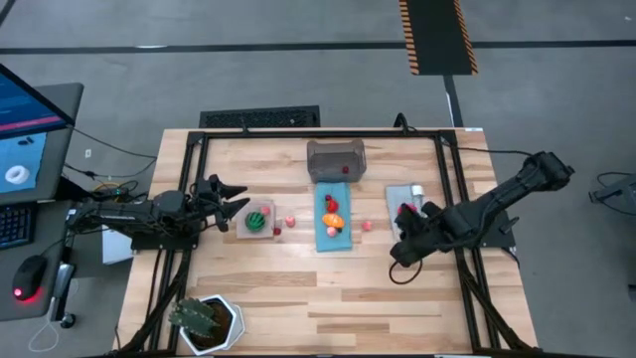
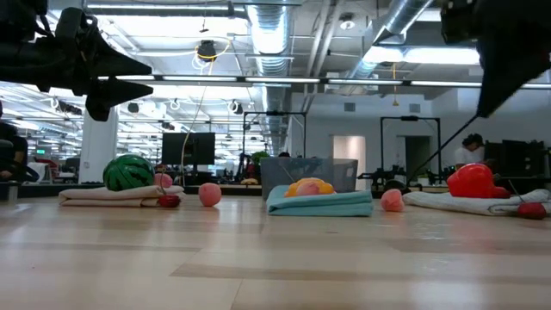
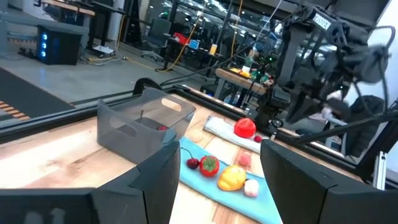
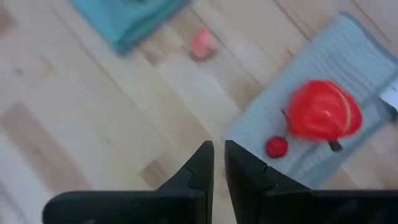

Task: Pick and placing Produce into tupperware
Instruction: Put the red cherry into the gray bin

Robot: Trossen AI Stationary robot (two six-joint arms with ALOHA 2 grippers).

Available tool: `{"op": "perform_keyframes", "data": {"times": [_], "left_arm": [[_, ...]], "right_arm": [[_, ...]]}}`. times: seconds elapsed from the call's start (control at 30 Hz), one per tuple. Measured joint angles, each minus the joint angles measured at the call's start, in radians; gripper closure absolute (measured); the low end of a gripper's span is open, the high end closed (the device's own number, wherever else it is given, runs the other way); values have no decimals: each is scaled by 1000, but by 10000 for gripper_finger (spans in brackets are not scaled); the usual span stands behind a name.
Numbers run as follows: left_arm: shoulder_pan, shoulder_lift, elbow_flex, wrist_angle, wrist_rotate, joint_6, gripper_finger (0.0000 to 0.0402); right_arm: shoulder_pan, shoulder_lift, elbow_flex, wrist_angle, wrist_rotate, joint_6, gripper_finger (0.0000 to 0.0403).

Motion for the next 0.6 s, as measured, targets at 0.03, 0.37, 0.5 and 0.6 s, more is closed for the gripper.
{"op": "perform_keyframes", "data": {"times": [0.03,0.37,0.5,0.6], "left_arm": [[0,0,0,0,0,0,189],[0,0,0,0,-1,3,189],[0,0,0,0,-2,3,189],[0,0,0,4,-2,3,189]], "right_arm": [[2,14,0,-11,-1,13,340],[4,124,1,-47,-120,71,340],[4,163,1,-48,-161,80,330],[4,182,1,-48,-170,80,311]]}}
